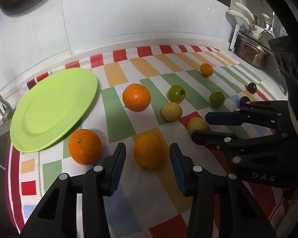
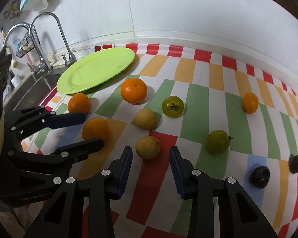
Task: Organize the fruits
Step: 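Grasp the orange with the left tool while the right tool grasps a pale kumquat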
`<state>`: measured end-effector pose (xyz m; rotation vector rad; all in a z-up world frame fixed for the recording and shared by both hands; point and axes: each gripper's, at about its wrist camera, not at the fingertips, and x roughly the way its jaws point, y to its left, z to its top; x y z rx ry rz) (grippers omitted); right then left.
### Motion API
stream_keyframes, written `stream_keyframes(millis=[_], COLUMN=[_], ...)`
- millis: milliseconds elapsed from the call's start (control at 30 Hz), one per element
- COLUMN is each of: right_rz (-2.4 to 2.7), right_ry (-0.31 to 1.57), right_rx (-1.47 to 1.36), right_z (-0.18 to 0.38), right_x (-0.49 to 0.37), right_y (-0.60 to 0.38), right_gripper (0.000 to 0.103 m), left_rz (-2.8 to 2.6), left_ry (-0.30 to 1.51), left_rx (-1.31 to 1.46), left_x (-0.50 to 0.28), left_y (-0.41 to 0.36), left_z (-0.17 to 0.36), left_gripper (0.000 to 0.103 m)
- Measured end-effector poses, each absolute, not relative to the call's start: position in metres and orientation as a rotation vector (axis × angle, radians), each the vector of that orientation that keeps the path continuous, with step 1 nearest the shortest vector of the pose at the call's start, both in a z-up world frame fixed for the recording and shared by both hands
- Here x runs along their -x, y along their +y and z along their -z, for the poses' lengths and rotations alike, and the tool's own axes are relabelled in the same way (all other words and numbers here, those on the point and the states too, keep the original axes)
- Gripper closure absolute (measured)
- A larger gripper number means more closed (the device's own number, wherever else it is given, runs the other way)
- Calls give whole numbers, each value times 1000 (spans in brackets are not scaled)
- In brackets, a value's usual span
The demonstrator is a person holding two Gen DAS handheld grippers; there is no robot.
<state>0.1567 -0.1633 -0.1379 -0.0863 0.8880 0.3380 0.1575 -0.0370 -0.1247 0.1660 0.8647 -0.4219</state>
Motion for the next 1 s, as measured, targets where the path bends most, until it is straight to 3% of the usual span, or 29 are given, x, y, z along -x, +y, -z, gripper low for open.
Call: stream_keyframes(millis=[333,1000], right_rz=[-360,-402], right_ry=[908,835], right_rx=[63,52], right_z=[143,113], right_x=[-164,-153], right_y=[-161,-153], right_gripper=[73,75], left_rz=[413,306], left_ry=[901,841], left_rx=[-101,-18], left_x=[-164,-145], left_y=[-34,-11], left_z=[130,93], left_gripper=[71,71])
